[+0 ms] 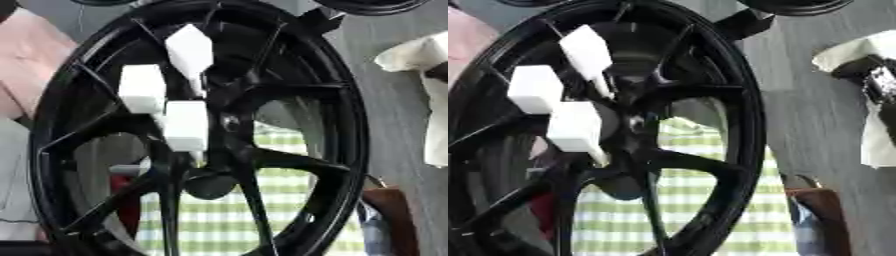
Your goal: Pull the pin out of the wheel hub.
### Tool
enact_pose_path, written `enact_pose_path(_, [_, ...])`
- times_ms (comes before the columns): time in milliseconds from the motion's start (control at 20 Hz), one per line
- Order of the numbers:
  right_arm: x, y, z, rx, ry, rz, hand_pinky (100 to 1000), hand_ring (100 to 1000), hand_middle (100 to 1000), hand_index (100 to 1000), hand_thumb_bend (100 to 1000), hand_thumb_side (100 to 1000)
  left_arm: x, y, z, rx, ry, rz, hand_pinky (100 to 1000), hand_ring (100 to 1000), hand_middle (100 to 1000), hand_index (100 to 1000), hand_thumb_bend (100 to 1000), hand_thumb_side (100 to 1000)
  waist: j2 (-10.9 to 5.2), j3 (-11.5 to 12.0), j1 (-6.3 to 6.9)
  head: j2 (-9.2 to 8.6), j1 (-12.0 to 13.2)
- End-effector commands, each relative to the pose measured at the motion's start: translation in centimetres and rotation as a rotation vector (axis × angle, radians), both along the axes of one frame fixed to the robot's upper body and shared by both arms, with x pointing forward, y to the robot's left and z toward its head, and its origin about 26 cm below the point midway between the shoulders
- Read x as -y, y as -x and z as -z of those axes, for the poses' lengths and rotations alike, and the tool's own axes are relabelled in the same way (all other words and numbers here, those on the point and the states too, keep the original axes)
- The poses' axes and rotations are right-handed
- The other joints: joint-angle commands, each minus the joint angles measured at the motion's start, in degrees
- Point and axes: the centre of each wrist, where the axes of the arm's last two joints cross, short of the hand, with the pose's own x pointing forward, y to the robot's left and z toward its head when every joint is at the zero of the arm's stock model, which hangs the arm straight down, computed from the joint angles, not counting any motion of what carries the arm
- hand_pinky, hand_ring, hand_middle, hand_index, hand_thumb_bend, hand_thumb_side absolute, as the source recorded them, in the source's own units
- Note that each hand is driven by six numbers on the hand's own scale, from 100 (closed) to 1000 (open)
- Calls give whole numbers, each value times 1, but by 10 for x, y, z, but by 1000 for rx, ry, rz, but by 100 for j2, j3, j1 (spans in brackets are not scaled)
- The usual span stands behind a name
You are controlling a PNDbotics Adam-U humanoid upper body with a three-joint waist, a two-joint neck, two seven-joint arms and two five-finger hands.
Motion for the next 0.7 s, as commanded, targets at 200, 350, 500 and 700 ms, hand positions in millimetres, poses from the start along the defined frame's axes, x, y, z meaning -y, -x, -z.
enact_pose_path(200, [1, 3, -9, 26, 18, 4, 972, 791, 651, 664, 100, 744, -4, 9, -10, 35, -14, -29, 898, 857, 805, 903, 100, 680, -192, 5, -26, 4, 5])
enact_pose_path(350, [1, 4, -9, 26, 17, 5, 972, 791, 651, 664, 100, 744, -5, 9, -10, 36, -9, -30, 897, 855, 803, 903, 100, 683, -189, -1, -28, 8, 9])
enact_pose_path(500, [1, 4, -9, 26, 17, 4, 971, 790, 650, 664, 100, 744, -5, 8, -9, 23, -14, -34, 898, 857, 806, 910, 100, 707, -187, -2, -24, 2, 21])
enact_pose_path(700, [0, 4, -9, 25, 17, 5, 971, 790, 650, 663, 100, 744, -5, 5, -3, -5, -28, -69, 896, 858, 802, 907, 100, 733, -184, 3, -18, -10, 22])
